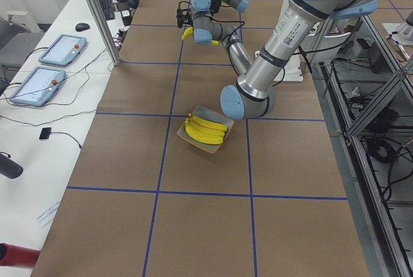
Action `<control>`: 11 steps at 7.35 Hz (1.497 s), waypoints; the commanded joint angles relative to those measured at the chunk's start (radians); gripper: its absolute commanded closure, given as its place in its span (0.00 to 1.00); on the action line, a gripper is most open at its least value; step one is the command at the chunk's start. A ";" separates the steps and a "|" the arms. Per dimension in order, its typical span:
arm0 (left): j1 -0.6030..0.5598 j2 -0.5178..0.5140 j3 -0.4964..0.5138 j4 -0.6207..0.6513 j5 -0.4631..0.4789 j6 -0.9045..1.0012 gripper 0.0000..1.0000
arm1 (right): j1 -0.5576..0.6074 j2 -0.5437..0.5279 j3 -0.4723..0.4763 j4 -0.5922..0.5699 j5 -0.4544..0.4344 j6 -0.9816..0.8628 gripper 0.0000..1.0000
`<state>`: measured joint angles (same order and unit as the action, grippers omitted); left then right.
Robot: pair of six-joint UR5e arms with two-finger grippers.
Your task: Transfer all bananas from basket to plate
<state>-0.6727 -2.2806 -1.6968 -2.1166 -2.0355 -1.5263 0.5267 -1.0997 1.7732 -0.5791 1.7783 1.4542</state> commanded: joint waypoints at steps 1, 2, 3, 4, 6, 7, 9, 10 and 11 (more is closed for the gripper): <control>-0.001 0.004 -0.007 0.001 0.001 0.000 1.00 | 0.010 -0.025 0.020 0.008 0.012 0.000 0.00; -0.004 0.038 -0.020 0.006 -0.012 0.006 1.00 | 0.010 -0.069 0.055 0.010 0.012 0.000 0.00; -0.013 0.135 -0.077 0.024 -0.046 0.024 1.00 | 0.013 -0.107 0.069 0.010 0.006 0.000 0.00; -0.040 0.182 -0.133 0.126 -0.070 0.090 1.00 | 0.018 -0.118 0.066 0.010 -0.011 0.000 0.00; -0.033 0.181 -0.306 0.623 -0.020 0.323 1.00 | 0.018 -0.150 0.064 0.010 -0.057 0.003 0.00; 0.007 0.184 -0.328 0.703 0.082 0.346 1.00 | 0.018 -0.163 0.064 0.010 -0.083 0.003 0.00; 0.079 0.175 -0.346 0.982 0.222 0.385 1.00 | 0.018 -0.184 0.061 0.010 -0.103 0.006 0.00; 0.087 0.187 -0.380 1.048 0.318 0.466 1.00 | 0.018 -0.195 0.058 0.010 -0.108 0.008 0.00; 0.093 0.216 -0.382 1.117 0.351 0.478 1.00 | 0.019 -0.196 0.051 0.010 -0.117 0.009 0.00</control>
<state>-0.5934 -2.0908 -2.0623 -1.1030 -1.7581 -1.0925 0.5450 -1.2889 1.8312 -0.5691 1.6722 1.4613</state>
